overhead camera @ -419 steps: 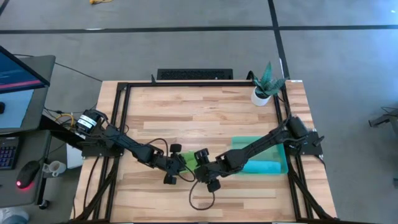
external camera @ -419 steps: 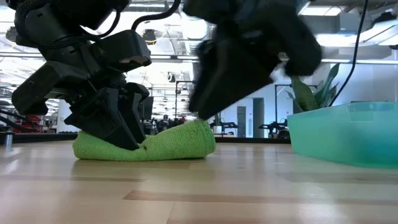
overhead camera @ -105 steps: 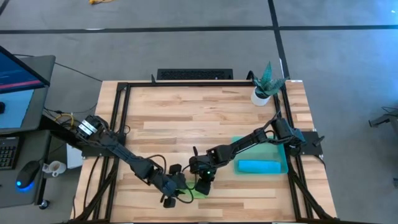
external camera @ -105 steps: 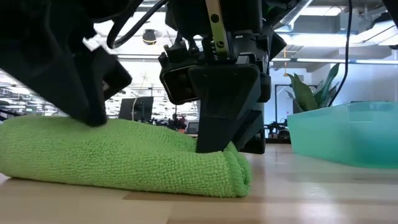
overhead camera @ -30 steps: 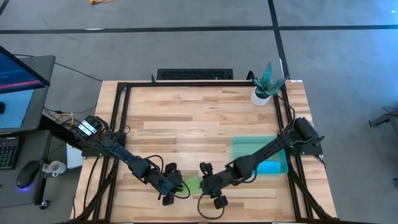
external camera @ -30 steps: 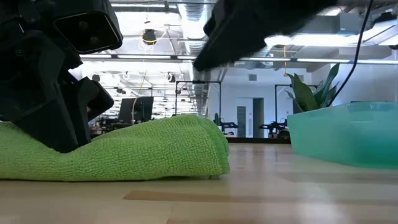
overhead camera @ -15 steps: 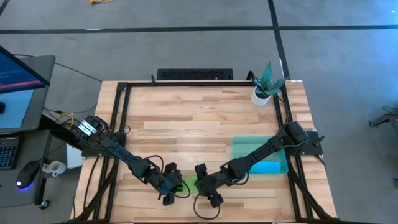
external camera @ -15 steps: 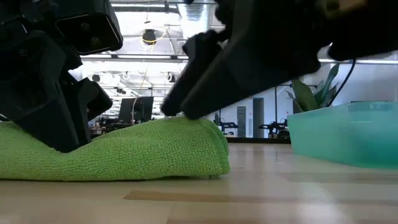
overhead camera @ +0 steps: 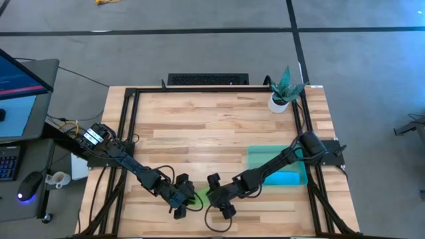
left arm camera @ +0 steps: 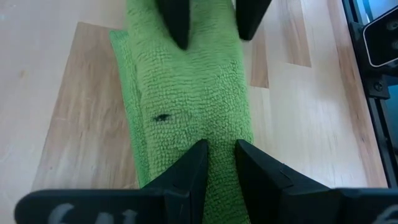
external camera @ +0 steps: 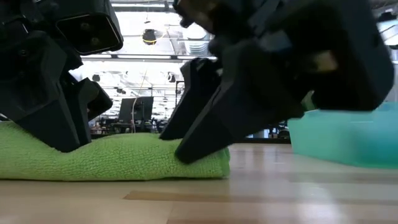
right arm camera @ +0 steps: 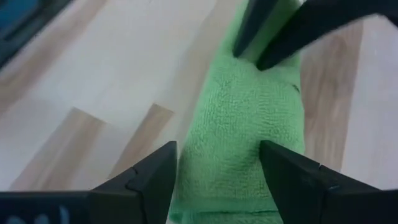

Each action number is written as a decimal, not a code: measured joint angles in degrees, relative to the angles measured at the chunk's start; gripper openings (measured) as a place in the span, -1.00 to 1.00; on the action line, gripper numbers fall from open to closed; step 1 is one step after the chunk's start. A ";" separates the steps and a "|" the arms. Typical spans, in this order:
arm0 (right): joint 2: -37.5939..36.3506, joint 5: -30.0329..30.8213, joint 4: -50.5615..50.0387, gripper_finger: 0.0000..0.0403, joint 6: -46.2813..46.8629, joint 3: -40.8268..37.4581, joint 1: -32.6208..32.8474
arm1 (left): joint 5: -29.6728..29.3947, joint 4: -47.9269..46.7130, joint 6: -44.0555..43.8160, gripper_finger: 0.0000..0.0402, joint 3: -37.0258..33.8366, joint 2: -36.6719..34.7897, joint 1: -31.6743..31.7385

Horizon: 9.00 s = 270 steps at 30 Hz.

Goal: Roll microfiber towels into tight, uniform cylinder then place into a basket
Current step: Put the rolled green microfiber towel into the blue bin, then return to Home Position

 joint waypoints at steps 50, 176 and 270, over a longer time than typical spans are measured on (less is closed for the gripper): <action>2.15 1.49 -5.61 -0.47 11.17 0.35 -3.44 | -18.09 -23.63 1.74 -0.19 8.57 -6.58 -5.00; -55.33 21.85 -59.34 -0.90 57.20 -38.88 12.08 | -1.78 -17.31 58.07 -0.80 68.81 38.60 30.56; -54.24 16.24 -67.86 -0.31 63.19 -36.65 11.34 | 23.99 -52.17 49.29 -0.29 69.28 18.20 37.43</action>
